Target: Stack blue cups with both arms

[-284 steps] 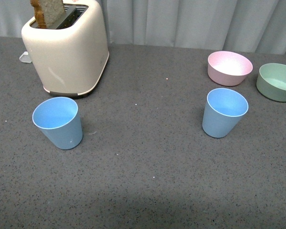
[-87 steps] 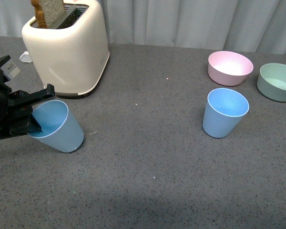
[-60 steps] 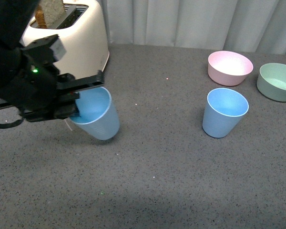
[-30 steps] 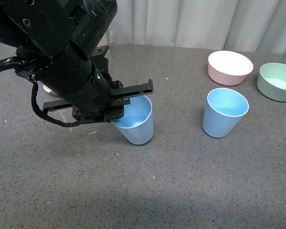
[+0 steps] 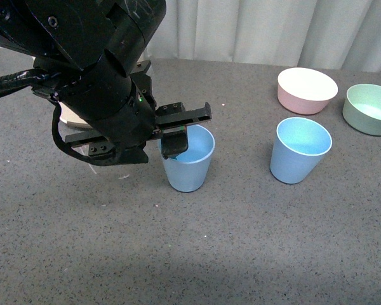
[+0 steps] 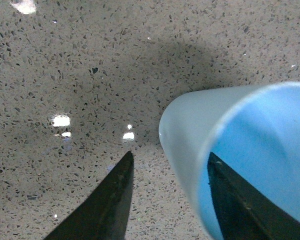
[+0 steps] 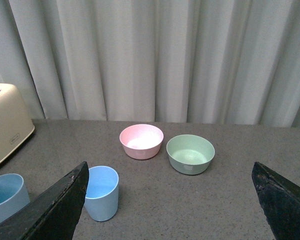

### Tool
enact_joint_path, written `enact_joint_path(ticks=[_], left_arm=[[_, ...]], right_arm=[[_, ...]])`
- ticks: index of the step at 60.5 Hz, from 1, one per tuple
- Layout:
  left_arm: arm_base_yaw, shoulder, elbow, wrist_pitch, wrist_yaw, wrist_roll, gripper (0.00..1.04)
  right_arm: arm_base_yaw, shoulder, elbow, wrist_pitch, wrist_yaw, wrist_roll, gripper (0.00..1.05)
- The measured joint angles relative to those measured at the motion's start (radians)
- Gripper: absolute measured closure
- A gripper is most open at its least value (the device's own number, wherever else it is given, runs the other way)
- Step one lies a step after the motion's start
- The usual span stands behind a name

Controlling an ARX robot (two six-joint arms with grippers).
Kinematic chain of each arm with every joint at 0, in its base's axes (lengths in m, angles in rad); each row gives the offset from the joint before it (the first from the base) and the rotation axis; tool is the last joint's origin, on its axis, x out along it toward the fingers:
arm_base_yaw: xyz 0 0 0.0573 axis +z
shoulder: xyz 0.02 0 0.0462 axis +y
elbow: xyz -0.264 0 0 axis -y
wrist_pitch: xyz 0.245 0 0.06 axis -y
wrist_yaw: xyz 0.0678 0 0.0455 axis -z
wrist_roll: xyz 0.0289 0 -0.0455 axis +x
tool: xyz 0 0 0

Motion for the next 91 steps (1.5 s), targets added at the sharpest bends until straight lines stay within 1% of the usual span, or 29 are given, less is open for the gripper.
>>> enact_joint_path(ticks=[7,10,14,16,17,18,19,20,21,22,23,24,25,26,27,29,30,32,36,42,44,49,58,60,63,68,81,84,91], left_arm=[[0.002,-0.041,-0.017,0.027,0.000,0.001,0.36],[0.003,-0.069,-0.025,0.036,0.000,0.002,0.25],[0.004,-0.084,-0.025,0.037,0.000,0.002,0.15],[0.003,-0.086,-0.027,0.042,-0.010,0.009,0.09],[0.002,-0.085,-0.035,0.068,-0.019,0.017,0.09],[-0.002,-0.082,-0.071,0.165,-0.092,0.057,0.12],[-0.002,-0.081,-0.093,0.224,-0.127,0.076,0.14],[-0.002,-0.080,-0.136,0.340,-0.200,0.108,0.17],[-0.002,-0.080,-0.161,0.397,-0.234,0.130,0.19],[0.000,-0.080,-0.215,0.513,-0.293,0.176,0.23],[0.003,-0.080,-0.244,0.541,-0.304,0.198,0.24],[0.008,-0.082,-0.303,0.681,-0.350,0.252,0.28],[0.012,-0.083,-0.333,0.737,-0.363,0.271,0.30],[0.021,-0.085,-0.389,0.845,-0.380,0.307,0.33],[0.037,-0.095,-0.468,1.006,-0.385,0.342,0.39],[0.061,-0.123,-0.557,1.217,-0.377,0.383,0.46],[0.072,-0.144,-0.589,1.297,-0.373,0.397,0.49],[0.087,-0.189,-0.629,1.387,-0.364,0.415,0.55],[0.118,-0.286,-0.689,1.479,-0.337,0.437,0.66],[0.158,-0.388,-0.782,1.492,-0.304,0.455,0.82],[0.173,-0.414,-0.824,1.487,-0.293,0.459,0.89],[0.199,-0.465,-0.891,1.471,-0.257,0.461,1.01],[0.241,-0.615,-0.975,1.420,-0.212,0.470,1.01],[0.253,-0.671,-0.986,1.359,-0.201,0.471,1.01],[0.267,-0.737,-1.005,1.310,-0.190,0.472,1.01],[0.295,-0.848,-1.048,1.257,-0.170,0.473,1.01],[0.333,-1.037,-1.114,1.130,-0.125,0.474,1.01],[0.377,-1.090,-1.126,1.092,-0.062,0.475,1.01],[0.416,-1.189,-1.145,1.012,-0.052,0.475,1.01]], right_arm=[[0.000,0.000,0.000,0.000,0.000,0.000,0.10],[0.000,0.000,0.000,0.000,0.000,0.000,0.10],[0.000,0.000,0.000,0.000,0.000,0.000,0.10],[0.000,0.000,0.000,0.000,0.000,0.000,0.10],[0.000,0.000,0.000,0.000,0.000,0.000,0.10],[0.000,0.000,0.000,0.000,0.000,0.000,0.10],[0.000,0.000,0.000,0.000,0.000,0.000,0.10],[0.000,0.000,0.000,0.000,0.000,0.000,0.10],[0.000,0.000,0.000,0.000,0.000,0.000,0.10],[0.000,0.000,0.000,0.000,0.000,0.000,0.10],[0.000,0.000,0.000,0.000,0.000,0.000,0.10],[0.000,0.000,0.000,0.000,-0.002,0.000,0.10],[0.000,0.000,0.000,0.000,-0.001,0.000,0.10],[0.000,0.000,0.000,0.000,0.002,0.000,0.10],[0.000,0.000,0.000,0.000,0.001,0.000,0.10],[0.000,0.000,0.000,0.000,0.002,0.000,0.10],[0.000,0.000,0.000,0.000,0.002,0.000,0.10],[0.000,0.000,0.000,0.000,0.001,0.000,0.10],[0.000,0.000,0.000,0.000,0.000,0.000,0.10],[0.000,0.000,0.000,0.000,0.000,0.000,0.10],[0.000,0.000,0.000,0.000,0.000,0.000,0.10],[0.000,0.000,0.000,0.000,0.000,0.000,0.10],[0.000,0.000,0.000,0.000,0.000,0.000,0.10],[0.000,0.000,0.000,0.000,0.000,0.000,0.10],[0.000,0.000,0.000,0.000,0.000,0.000,0.10],[0.000,0.000,0.000,0.000,0.000,0.000,0.10],[0.000,0.000,0.000,0.000,0.000,0.000,0.10],[0.000,0.000,0.000,0.000,0.000,0.000,0.10],[0.000,0.000,0.000,0.000,0.000,0.000,0.10]])
